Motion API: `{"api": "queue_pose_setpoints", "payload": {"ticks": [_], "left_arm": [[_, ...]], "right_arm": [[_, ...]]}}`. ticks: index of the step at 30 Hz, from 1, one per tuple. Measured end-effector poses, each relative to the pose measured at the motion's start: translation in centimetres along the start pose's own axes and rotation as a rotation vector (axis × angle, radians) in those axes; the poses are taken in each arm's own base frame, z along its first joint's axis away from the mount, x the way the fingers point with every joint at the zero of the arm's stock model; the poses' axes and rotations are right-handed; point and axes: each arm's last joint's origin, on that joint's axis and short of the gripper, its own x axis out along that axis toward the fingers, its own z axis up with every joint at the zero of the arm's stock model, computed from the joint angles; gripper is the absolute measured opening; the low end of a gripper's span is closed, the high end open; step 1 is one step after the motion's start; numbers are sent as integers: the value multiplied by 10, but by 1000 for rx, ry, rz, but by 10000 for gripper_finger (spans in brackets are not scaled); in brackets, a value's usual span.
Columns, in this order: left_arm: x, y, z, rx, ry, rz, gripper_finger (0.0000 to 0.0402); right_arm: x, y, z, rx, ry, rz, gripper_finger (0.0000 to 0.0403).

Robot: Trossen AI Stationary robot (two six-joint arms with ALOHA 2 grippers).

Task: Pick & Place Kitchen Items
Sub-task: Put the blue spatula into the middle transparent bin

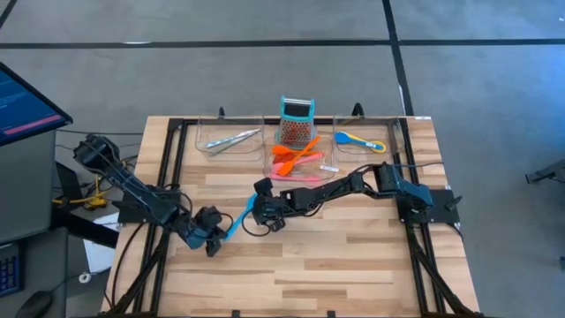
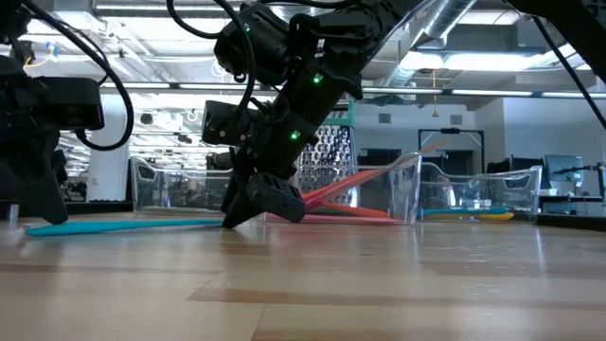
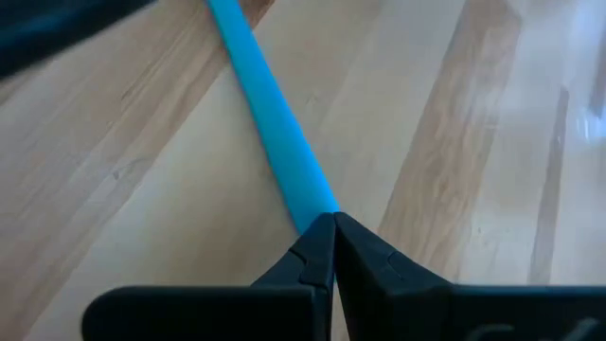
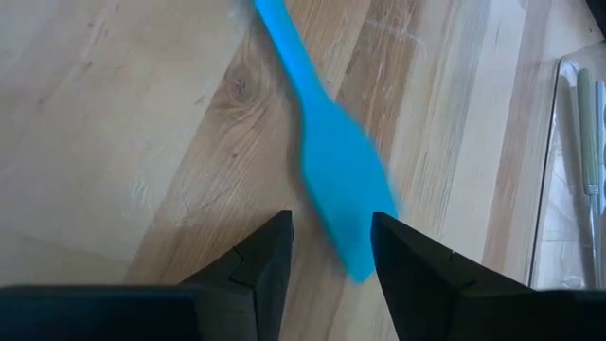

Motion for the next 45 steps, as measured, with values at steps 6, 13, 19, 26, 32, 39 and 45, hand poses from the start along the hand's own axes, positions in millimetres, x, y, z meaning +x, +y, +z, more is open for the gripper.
{"api": "queue_pose_setpoints", "payload": {"ticks": [6, 13, 19, 26, 32, 39, 45], "left_arm": [[4, 0, -1, -7, -2, 14, 1], [4, 0, -1, -7, 0, 14, 1], [4, 0, -2, -7, 2, 14, 1], [4, 0, -2, -6, 6, 15, 1], [4, 1, -2, -5, 6, 16, 1], [4, 1, -3, -3, 8, 16, 1], [4, 1, -3, -3, 8, 17, 1]], "right_arm": [[0, 0, 0, 0, 0, 0, 144], [0, 0, 1, 2, -6, -4, 142], [0, -2, 2, -7, -20, -13, 146], [3, -5, 0, 3, -28, -16, 142], [5, -7, 1, 7, -47, -30, 142], [6, -10, 0, 12, -50, -36, 143], [7, -13, 1, 25, -79, -33, 143]]}}
